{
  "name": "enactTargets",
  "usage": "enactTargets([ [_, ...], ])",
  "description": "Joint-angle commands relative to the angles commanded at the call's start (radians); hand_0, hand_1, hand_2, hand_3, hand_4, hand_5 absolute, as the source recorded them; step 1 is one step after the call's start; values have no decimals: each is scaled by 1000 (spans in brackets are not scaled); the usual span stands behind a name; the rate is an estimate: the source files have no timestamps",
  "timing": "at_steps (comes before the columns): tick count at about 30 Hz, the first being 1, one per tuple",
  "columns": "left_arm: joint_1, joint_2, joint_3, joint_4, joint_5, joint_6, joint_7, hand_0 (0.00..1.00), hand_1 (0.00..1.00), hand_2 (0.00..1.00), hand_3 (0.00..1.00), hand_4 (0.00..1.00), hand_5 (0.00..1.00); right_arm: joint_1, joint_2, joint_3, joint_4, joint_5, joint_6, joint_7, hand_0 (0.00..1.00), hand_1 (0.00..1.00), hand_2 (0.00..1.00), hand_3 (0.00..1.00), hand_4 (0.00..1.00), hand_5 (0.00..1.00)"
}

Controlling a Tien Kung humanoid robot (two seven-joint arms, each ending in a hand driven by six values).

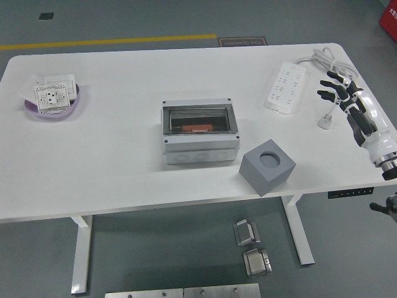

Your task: Pick up the cylinder from the cube,place it in the box,flap close box

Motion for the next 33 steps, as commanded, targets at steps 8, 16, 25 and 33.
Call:
enactTargets([
  [8,5,16,95,-1,-96,2,-18,671,673,592,606,622,274,-1,13,-6,1,-10,-3,2,834,781,838,898,976,818],
  [16,20,17,118,0,-134,3,-26,672,673,593,606,623,277,-3,14,12,9,-15,-1,3,830,781,836,894,972,811],
  [25,35,7,168,-2,-216,4,-43,672,672,593,607,627,282,-2,17,47,33,-133,11,-34,832,778,833,885,967,799],
  [33,28,8,163,-3,-227,5,-46,672,672,594,607,628,284,0,29,63,44,-166,6,-45,831,781,842,893,965,795],
])
